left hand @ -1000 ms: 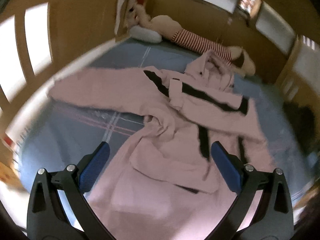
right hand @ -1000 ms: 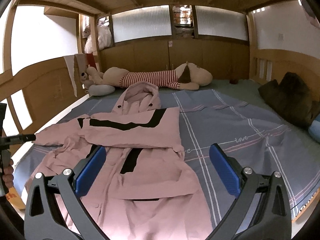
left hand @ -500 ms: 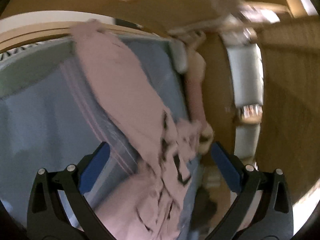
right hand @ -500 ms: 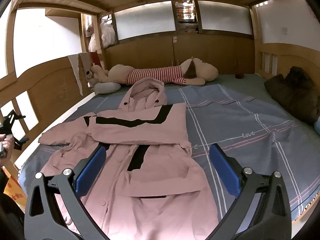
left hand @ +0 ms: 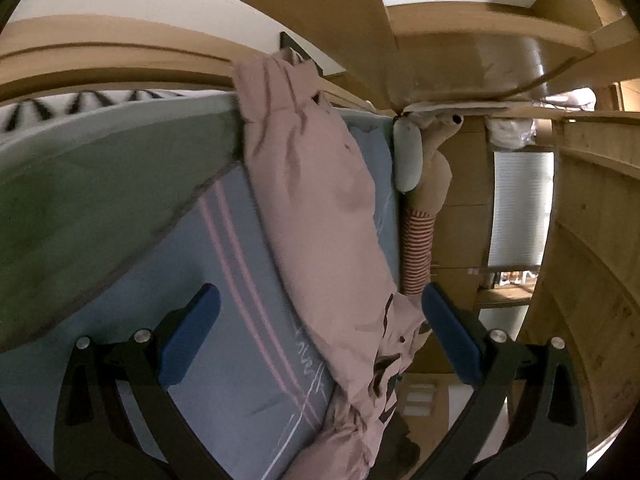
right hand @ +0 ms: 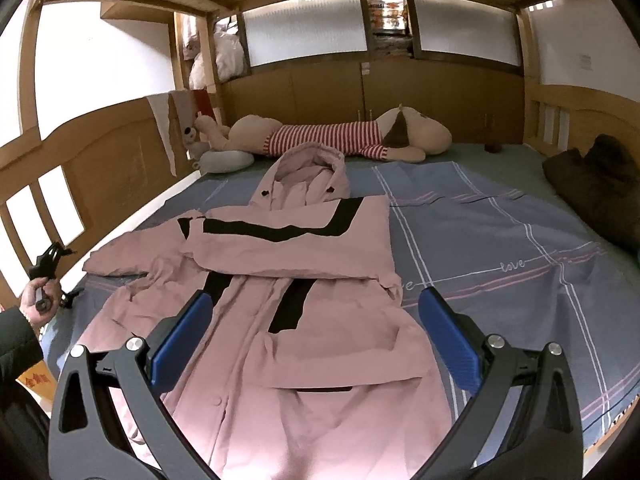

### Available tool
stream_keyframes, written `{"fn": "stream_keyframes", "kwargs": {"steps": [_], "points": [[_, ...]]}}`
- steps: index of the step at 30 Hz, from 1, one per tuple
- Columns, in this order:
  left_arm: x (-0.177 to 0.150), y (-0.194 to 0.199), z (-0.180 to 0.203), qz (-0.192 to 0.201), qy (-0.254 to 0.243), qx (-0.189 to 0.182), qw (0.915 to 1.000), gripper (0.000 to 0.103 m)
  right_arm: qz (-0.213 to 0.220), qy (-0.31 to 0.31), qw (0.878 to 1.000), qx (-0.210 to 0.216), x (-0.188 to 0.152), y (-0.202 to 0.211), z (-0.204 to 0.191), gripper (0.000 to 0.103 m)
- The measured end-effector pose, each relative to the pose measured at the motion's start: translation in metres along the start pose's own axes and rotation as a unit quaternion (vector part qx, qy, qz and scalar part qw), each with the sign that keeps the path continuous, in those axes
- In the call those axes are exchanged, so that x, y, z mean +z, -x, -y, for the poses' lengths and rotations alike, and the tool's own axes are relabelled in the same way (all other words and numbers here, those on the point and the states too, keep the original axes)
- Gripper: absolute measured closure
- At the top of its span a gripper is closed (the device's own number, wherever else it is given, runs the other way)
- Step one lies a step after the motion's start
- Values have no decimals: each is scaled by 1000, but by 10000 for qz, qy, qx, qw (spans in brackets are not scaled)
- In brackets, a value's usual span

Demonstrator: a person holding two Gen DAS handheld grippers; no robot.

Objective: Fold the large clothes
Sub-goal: 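Close the left tool on the cuff of the other sleeve, then lift the held sleeve up with the left tool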

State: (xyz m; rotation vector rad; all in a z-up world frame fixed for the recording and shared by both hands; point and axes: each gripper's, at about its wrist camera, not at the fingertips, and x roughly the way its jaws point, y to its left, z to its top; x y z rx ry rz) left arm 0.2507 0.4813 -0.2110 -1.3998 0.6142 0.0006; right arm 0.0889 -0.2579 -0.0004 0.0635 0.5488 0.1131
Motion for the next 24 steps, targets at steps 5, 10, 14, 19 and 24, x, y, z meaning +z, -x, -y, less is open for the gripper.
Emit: {"fn": "stream_keyframes", "kwargs": {"steps": [5, 10, 14, 19, 24], "points": [[11, -18, 6, 107, -216, 40, 9997, 2, -95, 41, 9999, -39, -2, -11, -6, 1], [27, -33, 14, 233, -333, 38, 9992, 2, -197, 154, 9997, -75, -4, -23, -15, 1], [41, -41, 18, 324, -422, 28, 9986, 2, -273, 195, 9994, -103, -6, -31, -20, 1], [54, -46, 21, 447, -346, 28, 9984, 2, -300, 223, 9993, -95, -6, -37, -22, 1], [57, -53, 27, 587, -453, 257, 9969, 7, -356, 289, 9989, -131, -7, -45, -29, 1]]}}
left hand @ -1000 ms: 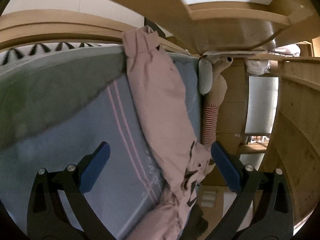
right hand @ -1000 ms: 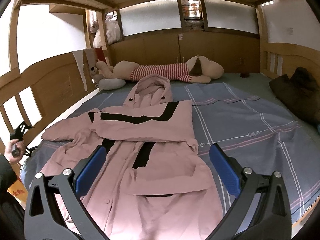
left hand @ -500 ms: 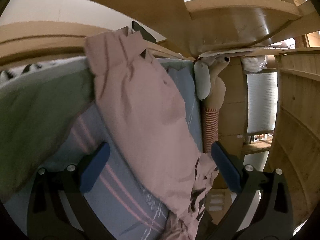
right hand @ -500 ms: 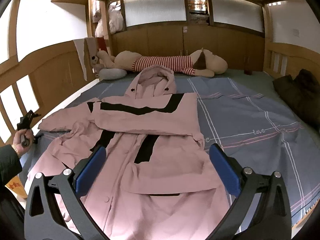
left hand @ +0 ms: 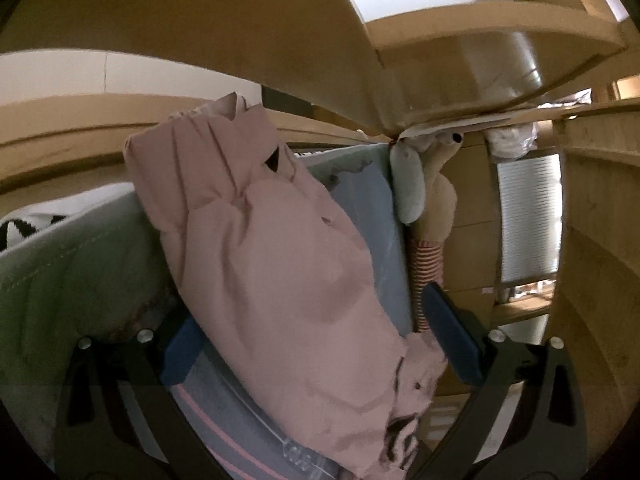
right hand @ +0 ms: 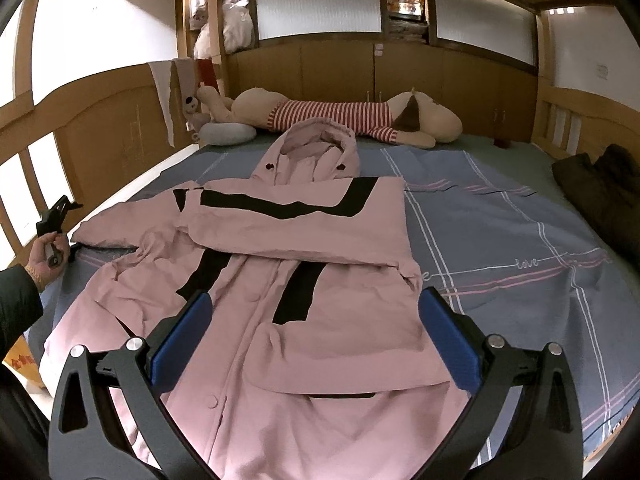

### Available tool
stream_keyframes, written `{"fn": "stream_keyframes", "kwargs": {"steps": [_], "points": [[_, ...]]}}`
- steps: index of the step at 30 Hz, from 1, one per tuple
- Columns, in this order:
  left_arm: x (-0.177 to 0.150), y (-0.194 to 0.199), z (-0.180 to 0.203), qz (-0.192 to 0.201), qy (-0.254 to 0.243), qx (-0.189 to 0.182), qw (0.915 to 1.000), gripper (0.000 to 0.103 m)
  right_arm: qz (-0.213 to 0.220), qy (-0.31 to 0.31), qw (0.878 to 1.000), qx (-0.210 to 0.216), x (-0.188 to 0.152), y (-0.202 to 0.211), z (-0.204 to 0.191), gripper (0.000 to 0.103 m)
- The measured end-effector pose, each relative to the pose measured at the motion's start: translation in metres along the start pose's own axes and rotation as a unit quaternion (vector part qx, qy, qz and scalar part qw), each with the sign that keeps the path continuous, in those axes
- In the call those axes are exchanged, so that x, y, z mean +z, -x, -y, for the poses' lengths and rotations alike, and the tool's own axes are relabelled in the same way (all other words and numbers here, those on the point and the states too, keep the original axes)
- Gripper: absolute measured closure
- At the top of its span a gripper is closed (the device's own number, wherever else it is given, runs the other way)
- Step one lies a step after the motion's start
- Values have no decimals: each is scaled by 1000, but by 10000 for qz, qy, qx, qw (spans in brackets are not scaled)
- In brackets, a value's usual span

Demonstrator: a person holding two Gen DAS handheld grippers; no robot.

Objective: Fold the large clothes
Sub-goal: 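Lift the held sleeve up with the left tool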

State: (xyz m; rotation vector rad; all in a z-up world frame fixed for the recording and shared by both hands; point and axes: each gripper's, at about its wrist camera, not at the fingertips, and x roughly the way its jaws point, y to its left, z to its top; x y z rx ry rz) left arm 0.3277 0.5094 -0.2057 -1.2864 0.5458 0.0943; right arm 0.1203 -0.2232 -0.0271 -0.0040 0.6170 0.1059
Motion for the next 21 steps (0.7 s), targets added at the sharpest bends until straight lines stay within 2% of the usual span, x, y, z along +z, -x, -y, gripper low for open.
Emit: {"fn": "stream_keyframes", "kwargs": {"steps": [2, 4, 5, 6, 7, 8, 15, 21], "points": [[-1, -4, 1, 80, -31, 307, 9995, 23, -15, 31, 10000, -16, 0, -2, -3, 1], [-1, -7, -6, 161, 0, 676, 9976, 69, -25, 44, 10000, -26, -1, -4, -4, 1], [-1, -9, -11, 181, 66, 754, 9970, 76, -37, 58, 10000, -32, -1, -6, -5, 1], [-3, -10, -21, 248, 254, 462, 9983, 88, -46, 68, 10000, -40, -1, -6, -5, 1], [-4, -9, -28, 347, 362, 218, 9985, 92, -56, 80, 9999, -47, -2, -7, -6, 1], [-5, -8, -30, 404, 351, 175, 9984, 93, -65, 90, 9999, -54, -3, -8, -8, 1], [-6, -5, -7, 562, -317, 234, 9976, 100, -136, 235, 9995, -129, -6, -14, -14, 1], [-9, 4, 6, 705, -523, 160, 9960, 100, -105, 189, 9996, -153, -6, -13, -13, 1]]}}
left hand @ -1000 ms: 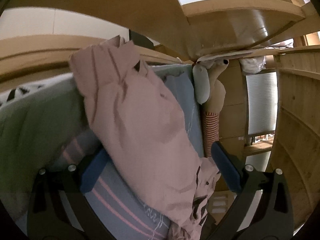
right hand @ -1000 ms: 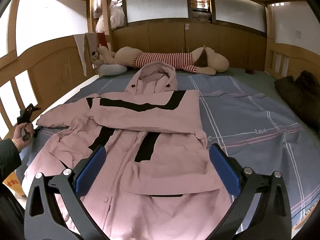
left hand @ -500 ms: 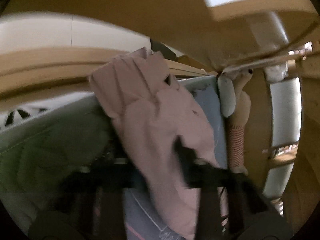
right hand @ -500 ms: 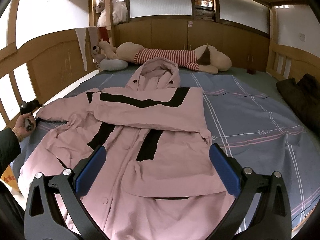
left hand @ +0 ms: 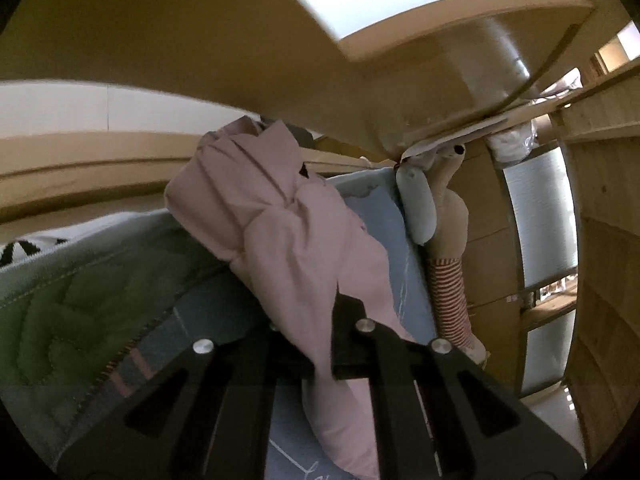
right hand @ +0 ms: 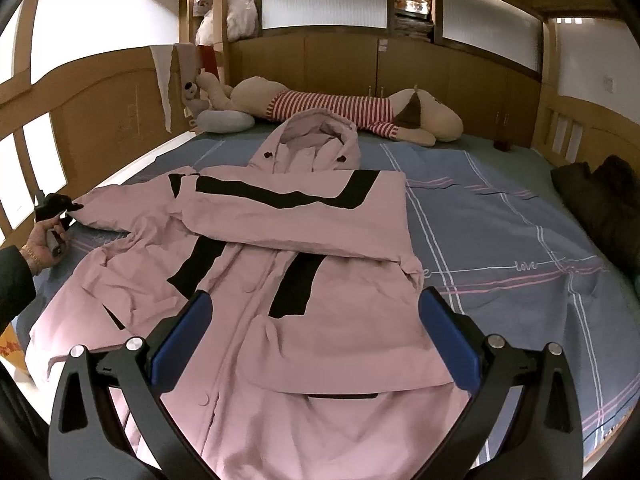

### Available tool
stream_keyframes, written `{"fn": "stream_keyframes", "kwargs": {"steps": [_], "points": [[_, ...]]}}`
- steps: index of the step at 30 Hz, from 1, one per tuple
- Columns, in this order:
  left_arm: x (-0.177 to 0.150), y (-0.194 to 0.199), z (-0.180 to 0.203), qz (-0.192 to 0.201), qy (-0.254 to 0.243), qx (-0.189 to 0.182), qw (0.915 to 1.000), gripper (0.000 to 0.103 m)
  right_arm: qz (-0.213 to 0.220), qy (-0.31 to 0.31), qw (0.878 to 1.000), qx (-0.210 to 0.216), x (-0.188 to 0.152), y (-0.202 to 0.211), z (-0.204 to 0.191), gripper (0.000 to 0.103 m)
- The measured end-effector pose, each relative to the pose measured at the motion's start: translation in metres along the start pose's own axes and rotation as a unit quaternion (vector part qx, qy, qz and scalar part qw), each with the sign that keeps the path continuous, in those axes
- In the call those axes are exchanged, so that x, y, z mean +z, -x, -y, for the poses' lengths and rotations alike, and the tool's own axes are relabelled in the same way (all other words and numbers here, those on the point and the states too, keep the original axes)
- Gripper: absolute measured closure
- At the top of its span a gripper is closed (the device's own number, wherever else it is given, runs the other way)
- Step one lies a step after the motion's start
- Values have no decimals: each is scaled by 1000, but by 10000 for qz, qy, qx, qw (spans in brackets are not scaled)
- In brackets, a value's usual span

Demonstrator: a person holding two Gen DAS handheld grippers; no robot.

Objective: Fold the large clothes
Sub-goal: 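Lift the held sleeve up with the left tool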

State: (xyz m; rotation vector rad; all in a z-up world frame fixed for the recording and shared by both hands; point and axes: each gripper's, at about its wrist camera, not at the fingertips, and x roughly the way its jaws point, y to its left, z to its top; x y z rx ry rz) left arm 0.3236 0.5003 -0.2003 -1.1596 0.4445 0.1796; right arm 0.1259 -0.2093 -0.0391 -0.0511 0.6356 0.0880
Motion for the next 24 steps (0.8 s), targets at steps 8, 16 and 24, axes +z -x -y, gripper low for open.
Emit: {"fn": "stream_keyframes", "kwargs": {"steps": [8, 16, 24], "points": [[-2, 18, 35, 167, -562, 179, 9981, 100, 58, 74, 10000, -10, 0, 5, 1, 1], [-16, 49, 92, 349, -1765, 310, 9832, 100, 127, -16, 9999, -13, 0, 14, 7, 1], [-32, 85, 150, 508, -2266, 23, 9726, 100, 297, -191, 9994, 8, 2, 28, 18, 1]]}}
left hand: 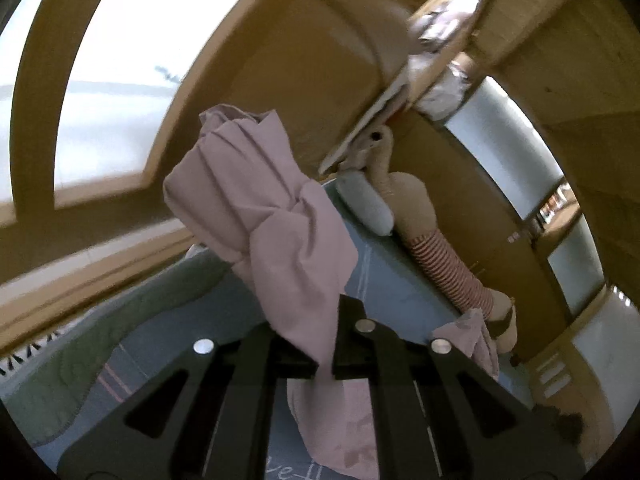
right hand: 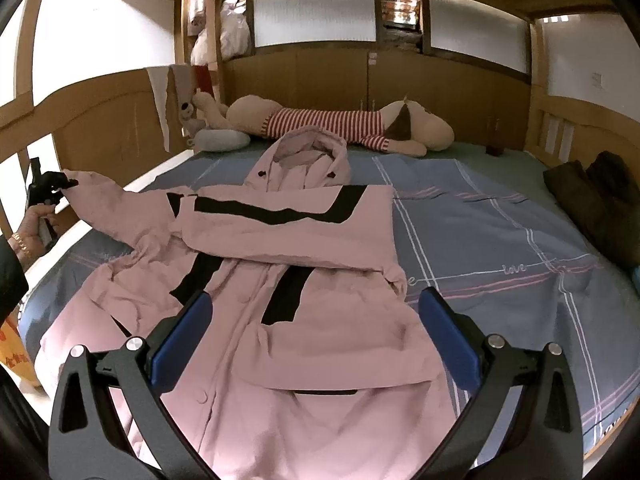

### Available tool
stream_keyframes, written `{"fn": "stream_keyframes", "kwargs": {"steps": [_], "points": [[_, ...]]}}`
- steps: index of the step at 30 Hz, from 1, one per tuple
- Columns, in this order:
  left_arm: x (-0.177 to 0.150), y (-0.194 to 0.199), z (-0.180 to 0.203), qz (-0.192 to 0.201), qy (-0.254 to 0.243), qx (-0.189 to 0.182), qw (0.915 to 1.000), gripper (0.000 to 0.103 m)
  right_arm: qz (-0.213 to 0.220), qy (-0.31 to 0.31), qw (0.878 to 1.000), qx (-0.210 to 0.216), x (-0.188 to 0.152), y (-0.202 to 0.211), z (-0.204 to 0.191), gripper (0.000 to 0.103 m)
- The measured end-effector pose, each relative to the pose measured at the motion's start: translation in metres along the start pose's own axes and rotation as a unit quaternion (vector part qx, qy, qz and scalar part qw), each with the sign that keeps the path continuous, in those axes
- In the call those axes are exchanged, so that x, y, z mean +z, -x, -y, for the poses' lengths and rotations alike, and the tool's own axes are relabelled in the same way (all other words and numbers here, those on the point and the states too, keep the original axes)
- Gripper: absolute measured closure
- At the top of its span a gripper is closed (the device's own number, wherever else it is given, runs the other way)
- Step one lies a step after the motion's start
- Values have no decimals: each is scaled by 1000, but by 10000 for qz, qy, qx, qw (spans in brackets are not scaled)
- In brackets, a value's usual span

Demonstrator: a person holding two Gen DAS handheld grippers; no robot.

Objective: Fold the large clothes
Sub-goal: 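Lift the held sleeve up with the left tool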

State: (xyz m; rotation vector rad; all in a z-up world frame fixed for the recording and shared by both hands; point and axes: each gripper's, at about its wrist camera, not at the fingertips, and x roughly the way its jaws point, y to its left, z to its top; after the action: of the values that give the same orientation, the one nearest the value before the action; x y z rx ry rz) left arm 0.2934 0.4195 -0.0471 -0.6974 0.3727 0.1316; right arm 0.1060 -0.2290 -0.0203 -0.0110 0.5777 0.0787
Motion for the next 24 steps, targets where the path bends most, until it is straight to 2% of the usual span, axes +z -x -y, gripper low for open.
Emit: {"fn": "stream_keyframes", "kwargs": {"steps": [3, 8, 12, 18, 24], "points": [[3, 9, 32, 30, -332, 9, 9994, 100, 67, -75, 9999, 24, 1, 6, 5, 1], [3, 28, 90, 146, -664, -332, 9971, 100, 192, -203, 9996, 68, 3, 18, 14, 1], [-4, 42, 152, 268, -1071, -591, 9921, 100, 233, -230, 9994, 63, 2, 24, 20, 1], [-28, 50, 227, 365, -1542, -980, 9825, 100, 250, -297, 9992, -4, -1, 31, 29, 1], [-53, 41, 273, 215, -1695, -1231, 9776, 100, 241, -337, 9991, -57, -3, 34, 36, 1]]}}
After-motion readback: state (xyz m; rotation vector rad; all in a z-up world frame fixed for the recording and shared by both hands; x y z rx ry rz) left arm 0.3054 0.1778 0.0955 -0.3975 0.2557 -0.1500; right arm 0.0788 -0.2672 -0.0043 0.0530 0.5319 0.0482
